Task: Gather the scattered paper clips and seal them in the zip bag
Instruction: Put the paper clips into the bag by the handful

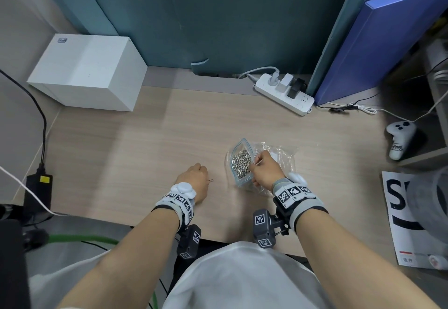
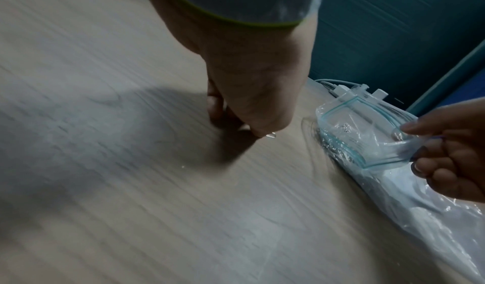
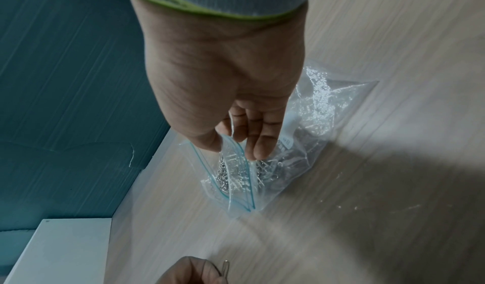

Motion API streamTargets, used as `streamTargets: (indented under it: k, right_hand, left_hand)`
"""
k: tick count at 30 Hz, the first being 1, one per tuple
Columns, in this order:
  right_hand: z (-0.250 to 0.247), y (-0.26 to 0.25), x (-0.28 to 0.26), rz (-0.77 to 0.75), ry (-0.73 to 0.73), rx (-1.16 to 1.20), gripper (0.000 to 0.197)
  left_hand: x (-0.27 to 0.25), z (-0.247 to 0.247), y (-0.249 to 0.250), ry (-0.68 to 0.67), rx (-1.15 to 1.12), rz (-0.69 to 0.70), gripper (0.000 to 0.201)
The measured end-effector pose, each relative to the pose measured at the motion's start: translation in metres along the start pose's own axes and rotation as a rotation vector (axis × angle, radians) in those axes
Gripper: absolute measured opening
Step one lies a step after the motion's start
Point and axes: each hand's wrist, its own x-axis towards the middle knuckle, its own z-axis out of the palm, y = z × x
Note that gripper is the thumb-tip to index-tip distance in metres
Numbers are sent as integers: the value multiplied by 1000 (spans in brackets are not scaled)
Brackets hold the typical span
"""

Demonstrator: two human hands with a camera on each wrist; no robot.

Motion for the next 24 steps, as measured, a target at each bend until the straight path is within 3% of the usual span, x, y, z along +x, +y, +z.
streamTargets:
  k: [9, 13, 17, 22, 24]
  right_hand:
    - [0, 6, -2, -11, 15, -11, 15]
    - [0, 10, -4, -12, 33, 1, 16]
    - [4, 17, -4, -25, 82, -58, 15]
    - [1, 24, -7, -67, 34, -77, 15]
    - [-5, 23, -13, -108, 34, -146, 15]
  left_hand:
    - [1, 4, 11, 14, 33, 79, 25]
    - [4, -2, 22, 149, -281, 104, 14]
    - [11, -19, 49, 260, -517, 234, 14]
    - [19, -37, 46, 353, -188, 296, 29]
    - [23, -41, 39, 349, 41, 436, 43]
